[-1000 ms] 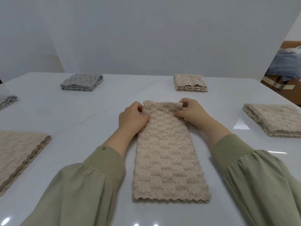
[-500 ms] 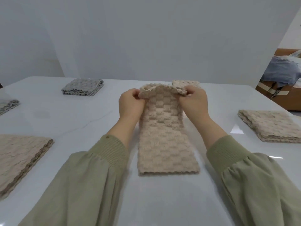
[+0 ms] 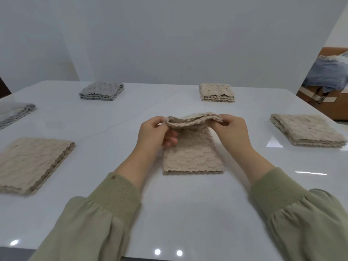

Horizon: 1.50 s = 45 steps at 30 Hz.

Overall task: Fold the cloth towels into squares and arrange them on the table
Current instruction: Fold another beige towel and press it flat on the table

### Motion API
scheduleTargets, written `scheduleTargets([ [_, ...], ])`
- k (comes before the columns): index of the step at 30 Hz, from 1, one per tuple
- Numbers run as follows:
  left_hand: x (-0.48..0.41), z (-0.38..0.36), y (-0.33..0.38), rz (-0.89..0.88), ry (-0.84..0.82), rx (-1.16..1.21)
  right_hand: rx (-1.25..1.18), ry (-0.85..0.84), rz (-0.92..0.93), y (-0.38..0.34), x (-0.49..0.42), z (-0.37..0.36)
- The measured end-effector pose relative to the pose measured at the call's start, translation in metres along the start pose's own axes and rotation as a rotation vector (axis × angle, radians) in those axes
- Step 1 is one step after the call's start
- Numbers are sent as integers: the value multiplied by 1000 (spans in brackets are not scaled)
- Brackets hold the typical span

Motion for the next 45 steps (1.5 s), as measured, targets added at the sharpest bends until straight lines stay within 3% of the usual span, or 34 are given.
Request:
scheduleTargets([
  [4,12,-4,-8,164,-123,236,-364,-273,-204,9,16,-11],
  [6,14,-3,-14,208,-144,126,-566,-399,-343,16,24,-22],
  [8,15,-3,-18,223,-178,13,-597,-413,-423,22,28,-23],
  [12,17,0,-15,221,-255,-68,-305,-367,-347,18,24,-11],
  [16,25,-1,-11,242,-401,-220,-125,-489,-343,14,27,-7],
  [19,28,1,-10,227,-406,-318,36,-543,-330,11,32,-13],
  [27,29,1,-7,189,-454,-423,89,-564,-300,6,33,-11],
  [31,30,-1,-10,189,-475,-610,313,-585,-288,9,36,-16],
  [34,26,1,-4,93,-345,-849,480,-558,-209,3,37,-18],
  [37,24,-5,12,-206,-139,-1197,583,-560,-133,-5,38,-17],
  [40,26,-22,13,-414,-210,-1226,646,-571,-57,-13,39,-14],
  [45,18,-27,-12,-252,-410,-1257,683,-687,-69,-10,43,-13],
])
Point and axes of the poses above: each hand's wrist, its own x-axis away from the middle knuckle, its own z-axis out of the back of the hand, y = z × x, the point moved 7 cm from there along -x, towards the middle knuckle, and after that the axes turned 14 degrees about -y, right-handed, at the moved point
